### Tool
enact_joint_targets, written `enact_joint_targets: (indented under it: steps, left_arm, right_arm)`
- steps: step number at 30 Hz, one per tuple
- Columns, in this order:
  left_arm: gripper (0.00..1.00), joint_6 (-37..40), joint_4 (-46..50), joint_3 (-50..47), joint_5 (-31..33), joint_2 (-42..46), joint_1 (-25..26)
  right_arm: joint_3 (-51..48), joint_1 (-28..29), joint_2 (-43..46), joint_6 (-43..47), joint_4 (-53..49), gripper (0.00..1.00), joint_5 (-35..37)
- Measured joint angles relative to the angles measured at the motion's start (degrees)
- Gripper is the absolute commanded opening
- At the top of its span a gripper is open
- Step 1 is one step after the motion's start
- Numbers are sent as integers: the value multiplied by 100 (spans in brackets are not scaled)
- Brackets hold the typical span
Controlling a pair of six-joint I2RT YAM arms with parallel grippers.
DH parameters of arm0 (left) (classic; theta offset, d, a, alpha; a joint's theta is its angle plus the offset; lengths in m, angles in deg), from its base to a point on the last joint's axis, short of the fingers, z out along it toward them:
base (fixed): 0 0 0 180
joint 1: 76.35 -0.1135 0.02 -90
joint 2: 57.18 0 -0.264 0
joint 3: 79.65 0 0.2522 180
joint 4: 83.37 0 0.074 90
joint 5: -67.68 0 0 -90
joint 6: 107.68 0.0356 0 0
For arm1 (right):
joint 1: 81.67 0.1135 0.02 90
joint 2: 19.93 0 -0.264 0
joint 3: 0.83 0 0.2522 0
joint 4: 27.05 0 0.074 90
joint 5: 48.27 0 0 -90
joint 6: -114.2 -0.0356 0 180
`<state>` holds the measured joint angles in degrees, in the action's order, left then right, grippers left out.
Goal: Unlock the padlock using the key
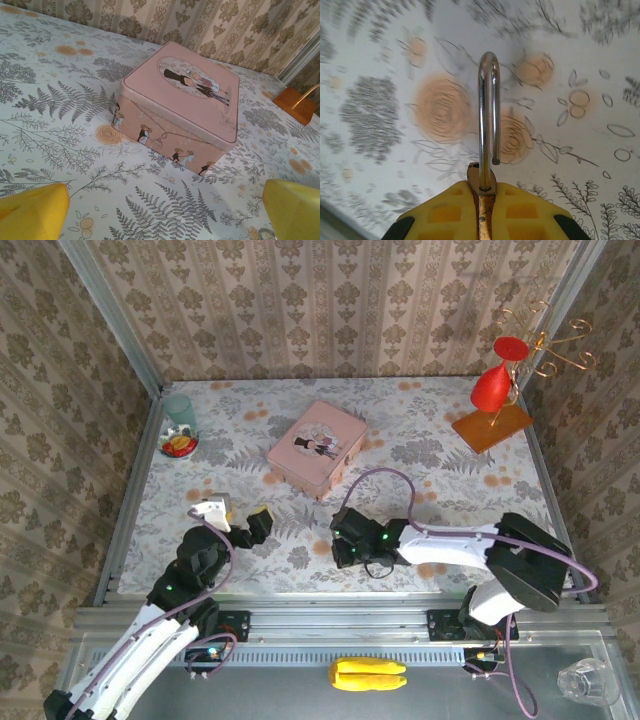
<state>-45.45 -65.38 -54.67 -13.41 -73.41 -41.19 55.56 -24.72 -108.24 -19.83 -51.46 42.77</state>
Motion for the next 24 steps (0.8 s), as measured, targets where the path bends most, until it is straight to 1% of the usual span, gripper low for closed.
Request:
enact_joint_targets:
  steps: [2,3,8,12,18,22,24]
  left_arm:
    - [100,15,2,0,0,0,0]
    - [100,37,2,0,13,0,0]
    - [100,85,4,0,79,0,0]
    - [100,127,0,0,131,-4,0]
    - [100,173,-87,0,170,-28,0]
    - [100,212,-125,0,291,-140,0]
    - [100,212,-164,0,365,-258,-17]
  right_arm:
    - [15,-7,-26,-79,98,3,-13]
    - [15,-7,-37,-98,103,6,-15]
    - [11,-4,-46,-149,66,27,9]
    - [-22,-4,-17,-131,-46,36,129]
    - [-39,-4,208,-83,-328,47,422]
    - [-39,-13,514,48,-634,49,822]
    - [-37,-46,807,219,-800,50,1075]
